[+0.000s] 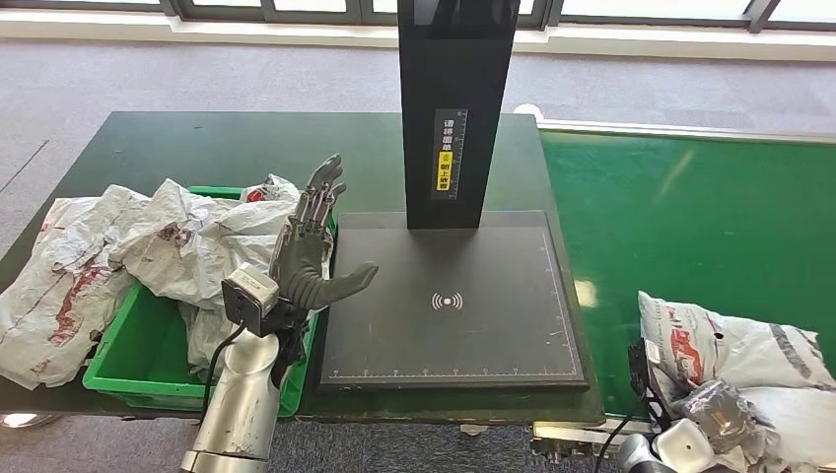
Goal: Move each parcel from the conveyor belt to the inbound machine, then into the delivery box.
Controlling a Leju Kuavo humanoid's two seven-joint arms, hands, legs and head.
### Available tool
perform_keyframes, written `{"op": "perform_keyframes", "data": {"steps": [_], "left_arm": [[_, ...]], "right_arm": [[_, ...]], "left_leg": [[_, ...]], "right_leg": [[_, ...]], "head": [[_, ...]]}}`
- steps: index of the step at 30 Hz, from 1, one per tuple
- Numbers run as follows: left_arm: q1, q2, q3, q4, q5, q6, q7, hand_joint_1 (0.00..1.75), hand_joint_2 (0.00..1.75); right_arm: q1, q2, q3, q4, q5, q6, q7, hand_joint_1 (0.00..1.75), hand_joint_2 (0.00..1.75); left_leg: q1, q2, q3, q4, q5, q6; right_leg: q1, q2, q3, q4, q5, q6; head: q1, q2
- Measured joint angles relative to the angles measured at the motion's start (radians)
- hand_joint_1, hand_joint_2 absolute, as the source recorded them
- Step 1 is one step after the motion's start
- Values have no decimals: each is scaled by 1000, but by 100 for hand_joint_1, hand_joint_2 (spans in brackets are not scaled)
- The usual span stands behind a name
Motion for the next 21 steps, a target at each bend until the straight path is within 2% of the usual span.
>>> {"op": "perform_keyframes", "data": {"steps": [6, 8, 10, 14, 18, 19, 21], "left_arm": [[0, 0, 0, 8, -4, 1, 0, 0, 175], [0, 0, 0, 10, -5, 1, 0, 0, 175], [1, 0, 0, 13, -9, 2, -1, 0, 175], [1, 0, 0, 19, -18, 8, -10, 0, 175], [0, 0, -1, 33, -27, 7, -32, 0, 175], [-1, 0, -2, 38, -25, 3, -39, 0, 175], [-3, 0, -5, 49, -16, -9, -50, 0, 175]], "right_arm": [[-3, 0, -2, 1, 0, -3, -11, 175, 175], [-4, 1, -8, 2, -3, -13, -54, 175, 175], [-4, 7, -25, -3, -23, -31, -169, 175, 175], [-9, 54, -66, -72, -133, -45, -477, 175, 175], [-40, 136, -82, -178, -394, -42, -881, 175, 175], [-52, 161, -79, -206, -469, -37, -957, 175, 175], [-66, 206, -53, -264, -590, -21, -1025, 175, 175]], "left_leg": [[0, 0, 0, 0, 0, 0], [0, 0, 0, 0, 0, 0], [0, 0, 0, 0, 0, 0], [0, 1, 0, 0, 0, 0], [1, 2, 0, -1, 1, -2], [1, 3, 0, -1, 2, -2], [1, 3, 0, -1, 2, -3]], "right_leg": [[0, 0, 0, 0, 0, 0], [0, 0, 1, 0, 0, 0], [0, 0, 1, 0, 0, 0], [0, 1, 0, 0, 0, 0], [0, 3, -1, 1, 1, -1], [1, 3, -1, 2, 1, -1], [1, 3, -2, 2, 1, -2]], "head": [[0, 0], [0, 0], [0, 0], [0, 0], [0, 0], [0, 0], [0, 0]]}}
